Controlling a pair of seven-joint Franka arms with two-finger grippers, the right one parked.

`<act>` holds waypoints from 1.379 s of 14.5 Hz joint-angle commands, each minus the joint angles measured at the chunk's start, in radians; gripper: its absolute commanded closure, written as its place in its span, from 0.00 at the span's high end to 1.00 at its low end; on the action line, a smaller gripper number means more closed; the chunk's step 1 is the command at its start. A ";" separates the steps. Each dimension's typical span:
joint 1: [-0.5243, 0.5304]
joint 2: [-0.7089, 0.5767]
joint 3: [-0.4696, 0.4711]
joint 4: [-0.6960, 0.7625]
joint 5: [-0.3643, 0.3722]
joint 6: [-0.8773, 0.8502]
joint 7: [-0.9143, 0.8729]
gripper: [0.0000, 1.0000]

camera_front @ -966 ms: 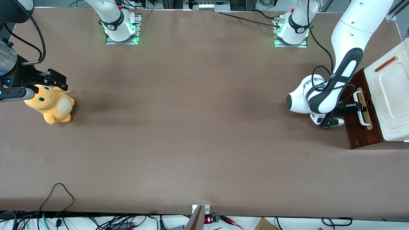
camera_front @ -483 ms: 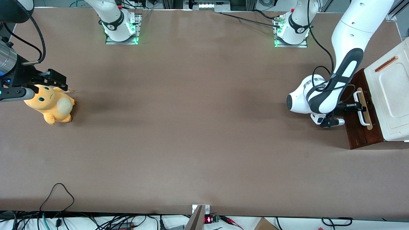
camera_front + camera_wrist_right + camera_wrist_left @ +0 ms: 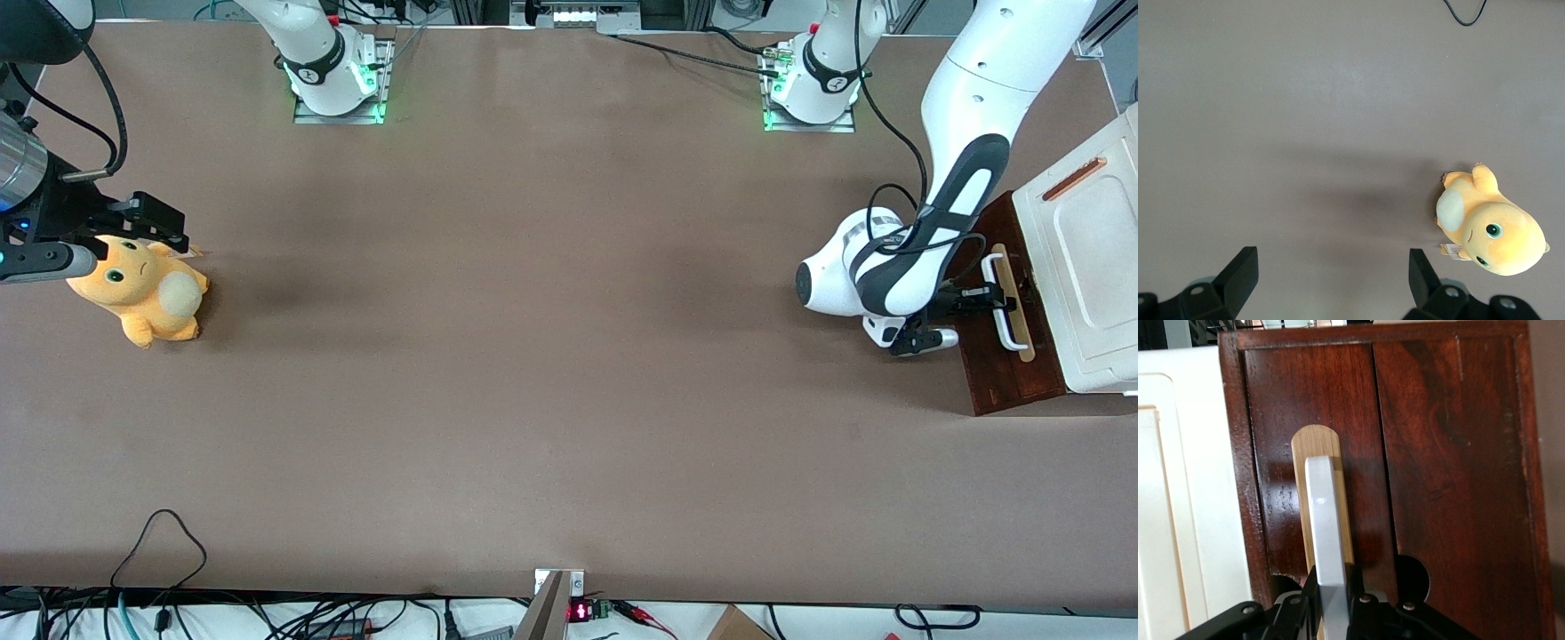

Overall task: Open lower drawer with left arm only
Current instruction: 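Pull the handle with the left gripper, sliding the drawer out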

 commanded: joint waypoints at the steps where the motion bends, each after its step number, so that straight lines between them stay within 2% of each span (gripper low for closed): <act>1: -0.033 0.005 -0.058 0.020 0.016 -0.015 0.042 0.00; 5: -0.136 0.005 -0.061 0.025 -0.010 -0.013 0.042 0.00; 11: -0.159 0.004 -0.072 0.025 -0.040 -0.016 0.042 0.01; 12: -0.159 0.004 -0.072 0.023 -0.042 -0.016 0.042 0.12; 14: -0.147 -0.004 -0.072 0.022 -0.043 -0.022 0.044 1.00; 16: -0.127 -0.021 -0.073 0.026 -0.072 -0.009 0.059 1.00; 20: -0.124 -0.048 -0.118 0.167 -0.326 0.028 0.067 1.00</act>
